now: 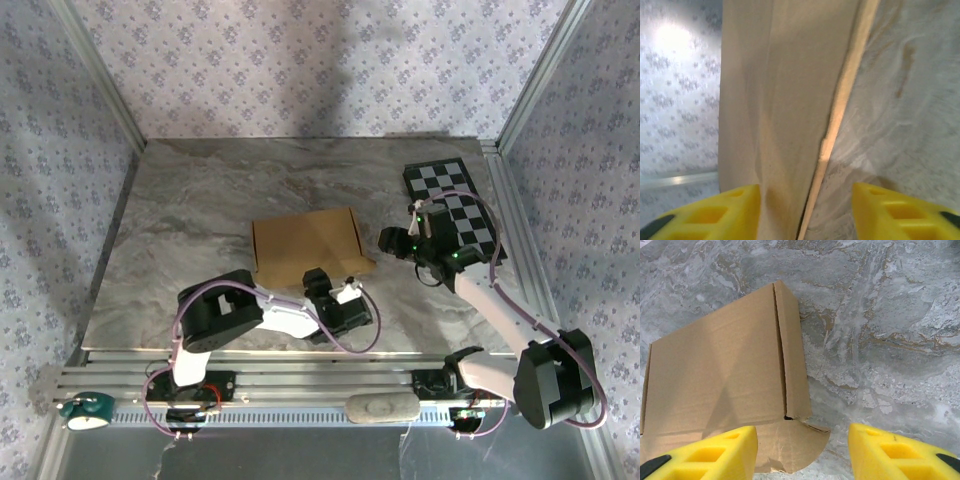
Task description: Fold the paper box
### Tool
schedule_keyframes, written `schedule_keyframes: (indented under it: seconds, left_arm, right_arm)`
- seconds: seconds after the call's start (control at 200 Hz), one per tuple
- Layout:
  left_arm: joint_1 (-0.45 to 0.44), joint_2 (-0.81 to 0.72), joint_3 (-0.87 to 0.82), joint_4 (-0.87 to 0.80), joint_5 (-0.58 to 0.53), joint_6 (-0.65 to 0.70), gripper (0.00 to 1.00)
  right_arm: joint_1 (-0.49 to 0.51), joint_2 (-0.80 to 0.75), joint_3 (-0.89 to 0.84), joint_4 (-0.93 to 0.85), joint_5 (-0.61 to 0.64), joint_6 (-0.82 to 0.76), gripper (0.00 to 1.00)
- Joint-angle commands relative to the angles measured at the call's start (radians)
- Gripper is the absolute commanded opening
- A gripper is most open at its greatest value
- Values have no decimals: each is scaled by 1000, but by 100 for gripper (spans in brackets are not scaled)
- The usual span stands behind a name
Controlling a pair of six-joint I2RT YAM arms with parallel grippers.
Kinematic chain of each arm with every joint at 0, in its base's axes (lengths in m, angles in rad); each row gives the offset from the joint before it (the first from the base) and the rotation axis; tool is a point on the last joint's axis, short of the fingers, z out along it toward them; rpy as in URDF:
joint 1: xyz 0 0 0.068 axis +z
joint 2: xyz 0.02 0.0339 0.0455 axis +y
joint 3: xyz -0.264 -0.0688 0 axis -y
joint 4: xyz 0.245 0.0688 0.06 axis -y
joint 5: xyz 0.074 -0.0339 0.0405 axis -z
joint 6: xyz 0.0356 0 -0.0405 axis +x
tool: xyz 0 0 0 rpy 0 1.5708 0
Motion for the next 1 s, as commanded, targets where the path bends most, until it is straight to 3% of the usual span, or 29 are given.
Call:
schedule_keyframes:
  seconds: [0.0, 0.145, 0.285, 0.435, 0.58, 0.835, 0.994]
  left_arm:
    - [21, 29, 14, -17, -56, -23, 33]
    - [28, 46, 6, -13, -58, -38, 10]
    - [29, 52, 5, -19, -91, -53, 0]
    - [31, -5, -19, -27, -103, -67, 0]
    - [35, -130, -70, -9, -44, -34, 0]
    - [39, -318, -150, 23, 83, 54, 0]
    - [43, -408, -194, 25, 113, 63, 0]
  right_arm:
    - [-5, -2, -11, -6, -13, 11, 51]
    - [-6, 2, -12, -3, -13, 13, 52]
    - [-5, 4, -10, 1, -18, 17, 52]
    - [-4, 2, -5, -1, -21, 24, 52]
    - [-5, 7, -6, 8, -41, 26, 53]
    - [-19, 88, 28, 78, -205, 77, 60]
    - [-25, 103, 27, 164, -254, 147, 74]
